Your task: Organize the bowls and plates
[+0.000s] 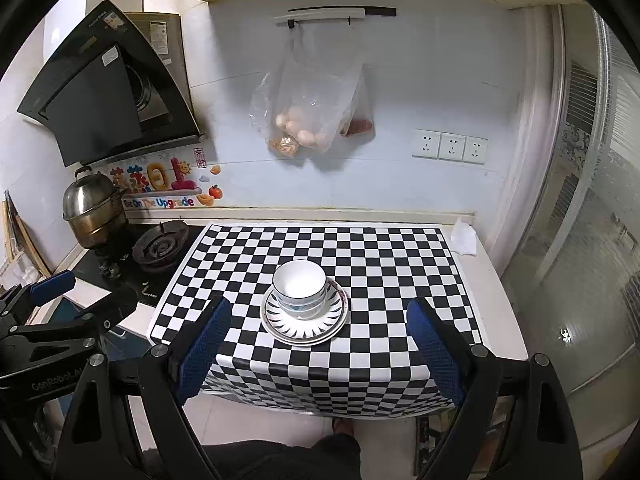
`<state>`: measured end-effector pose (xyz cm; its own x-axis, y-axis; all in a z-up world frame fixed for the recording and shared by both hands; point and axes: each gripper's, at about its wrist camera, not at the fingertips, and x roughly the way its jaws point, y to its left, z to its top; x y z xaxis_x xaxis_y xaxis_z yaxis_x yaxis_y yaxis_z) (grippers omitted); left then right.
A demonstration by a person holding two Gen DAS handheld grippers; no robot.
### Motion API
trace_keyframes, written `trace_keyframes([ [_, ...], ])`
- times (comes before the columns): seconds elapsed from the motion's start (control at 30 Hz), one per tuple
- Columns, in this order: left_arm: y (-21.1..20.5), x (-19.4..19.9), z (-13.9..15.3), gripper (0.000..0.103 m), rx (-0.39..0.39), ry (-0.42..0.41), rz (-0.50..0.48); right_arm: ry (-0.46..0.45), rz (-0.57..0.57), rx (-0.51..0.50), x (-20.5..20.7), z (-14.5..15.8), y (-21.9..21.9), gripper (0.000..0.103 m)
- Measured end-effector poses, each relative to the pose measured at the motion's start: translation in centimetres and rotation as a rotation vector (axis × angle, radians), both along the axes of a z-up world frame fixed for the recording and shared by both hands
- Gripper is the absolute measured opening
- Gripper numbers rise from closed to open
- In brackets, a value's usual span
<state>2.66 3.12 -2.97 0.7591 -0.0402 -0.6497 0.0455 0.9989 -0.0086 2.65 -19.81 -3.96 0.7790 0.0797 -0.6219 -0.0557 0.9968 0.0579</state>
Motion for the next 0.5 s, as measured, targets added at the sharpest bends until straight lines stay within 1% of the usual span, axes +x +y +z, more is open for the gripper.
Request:
trace_keyframes([
  [0.5, -0.04, -0.05, 0.28, 0.101, 0.004, -0.012, -0.004, -0.001, -0.016, -0.007, -0.18, -0.05, -0.56, 0.092],
])
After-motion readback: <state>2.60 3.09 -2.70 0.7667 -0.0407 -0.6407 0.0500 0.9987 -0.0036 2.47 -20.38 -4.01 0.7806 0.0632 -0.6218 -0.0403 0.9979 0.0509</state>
